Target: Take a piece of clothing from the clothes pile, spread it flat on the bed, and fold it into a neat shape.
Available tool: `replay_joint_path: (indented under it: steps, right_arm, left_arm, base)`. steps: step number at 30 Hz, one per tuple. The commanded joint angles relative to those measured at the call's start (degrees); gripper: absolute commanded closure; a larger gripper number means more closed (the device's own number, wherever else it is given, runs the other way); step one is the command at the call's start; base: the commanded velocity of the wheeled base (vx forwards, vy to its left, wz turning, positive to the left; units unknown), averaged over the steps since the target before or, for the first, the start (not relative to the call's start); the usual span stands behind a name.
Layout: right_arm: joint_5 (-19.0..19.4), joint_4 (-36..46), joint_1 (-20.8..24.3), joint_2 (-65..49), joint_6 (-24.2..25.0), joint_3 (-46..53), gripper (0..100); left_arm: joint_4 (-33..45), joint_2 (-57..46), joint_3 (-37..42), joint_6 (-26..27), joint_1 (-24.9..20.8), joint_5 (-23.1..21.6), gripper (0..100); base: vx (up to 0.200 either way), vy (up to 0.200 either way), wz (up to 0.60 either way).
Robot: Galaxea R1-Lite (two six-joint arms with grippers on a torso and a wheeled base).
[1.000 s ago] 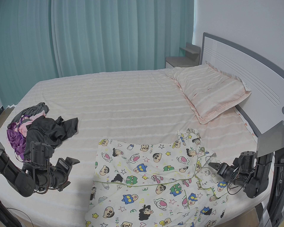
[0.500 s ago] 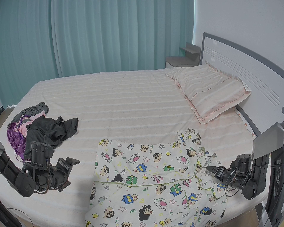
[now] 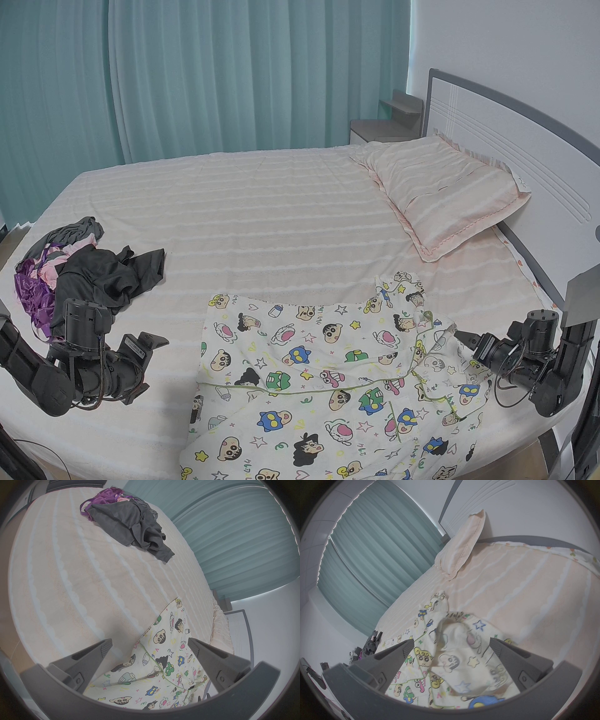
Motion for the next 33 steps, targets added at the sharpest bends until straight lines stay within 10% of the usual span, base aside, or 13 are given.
replay_joint_path:
  steps: [1,13,32,33]
  right_arm:
    - [0.77,-0.89,-5.48,0.66,-2.76,-0.26,0]
    - [14.57,-0.89,-13.39,10.24,-14.89,-0.35,0]
    - [22.56,-0.63,-12.78,15.42,-7.51,-9.67,0]
    - [22.56,-0.54,-12.87,15.42,-7.42,-9.93,100]
  left_arm:
    - [-0.02,0.01,0.14,-0.01,0.03,-0.04,0]
    - [-0.02,0.10,0.23,-0.01,0.03,-0.13,0]
    - [-0.11,0.01,0.14,-0.01,-0.06,-0.13,0]
    - [-0.11,0.01,0.23,0.16,-0.06,-0.13,0]
  base:
    - [0.000,0.000,0.00]
    - [0.000,0.000,0.00]
    - [0.000,0.000,0.00]
    - [0.000,0.000,0.00]
